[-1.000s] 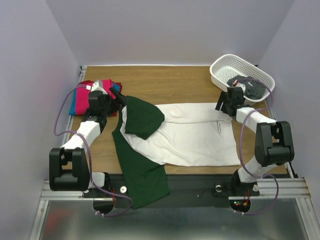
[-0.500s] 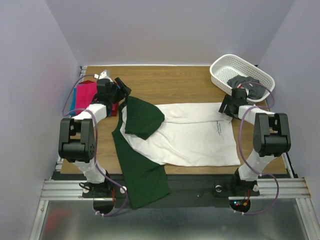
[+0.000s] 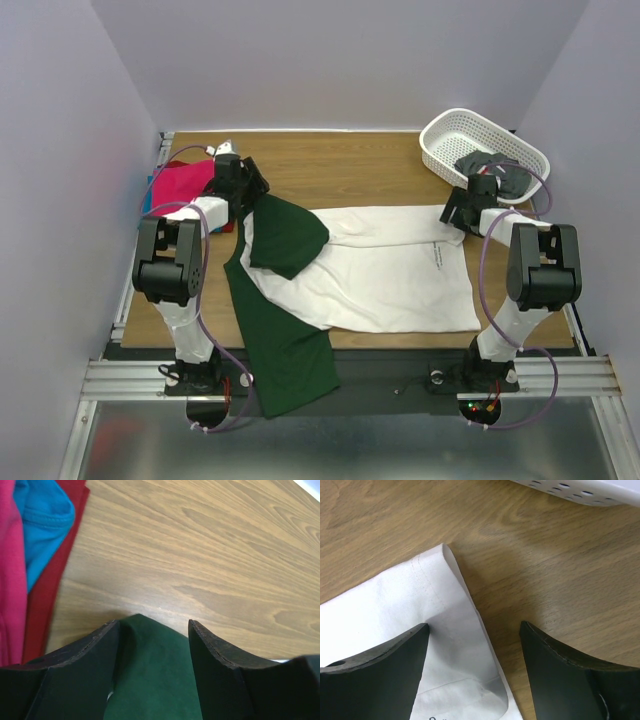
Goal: Fold and stack the t-shirts
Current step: Fold the tshirt
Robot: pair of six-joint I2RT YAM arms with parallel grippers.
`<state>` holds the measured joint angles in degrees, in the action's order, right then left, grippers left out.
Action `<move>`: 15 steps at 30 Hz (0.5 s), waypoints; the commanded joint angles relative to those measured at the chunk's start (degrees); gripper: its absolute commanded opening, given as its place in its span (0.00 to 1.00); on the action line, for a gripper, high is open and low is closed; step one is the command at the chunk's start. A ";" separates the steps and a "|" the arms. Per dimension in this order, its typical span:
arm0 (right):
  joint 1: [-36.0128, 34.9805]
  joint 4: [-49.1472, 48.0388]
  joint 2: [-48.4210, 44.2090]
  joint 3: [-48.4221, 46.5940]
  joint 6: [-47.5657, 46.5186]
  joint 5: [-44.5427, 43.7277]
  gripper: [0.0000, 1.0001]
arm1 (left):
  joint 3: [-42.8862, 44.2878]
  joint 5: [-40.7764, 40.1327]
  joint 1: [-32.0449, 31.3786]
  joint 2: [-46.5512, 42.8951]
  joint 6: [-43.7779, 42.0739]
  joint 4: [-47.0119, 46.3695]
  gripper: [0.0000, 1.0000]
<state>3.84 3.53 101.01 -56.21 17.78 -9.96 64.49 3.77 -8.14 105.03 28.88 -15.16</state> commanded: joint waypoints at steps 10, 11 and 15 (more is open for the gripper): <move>2.14 -1.86 3.49 -0.92 0.68 1.69 0.60 | 3.27 -2.72 0.23 4.13 -1.46 -0.49 0.32; 2.14 -1.69 3.66 -0.92 0.68 1.52 0.56 | 3.54 -2.80 0.23 4.74 -1.81 -0.31 0.27; 2.67 -1.69 4.54 -1.10 0.59 2.22 0.30 | 4.33 -2.19 0.23 5.53 -2.25 0.04 0.03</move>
<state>5.45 2.70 102.28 -56.84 17.96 -9.15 65.89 1.91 -8.14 111.02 27.97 -14.57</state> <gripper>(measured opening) 0.399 0.118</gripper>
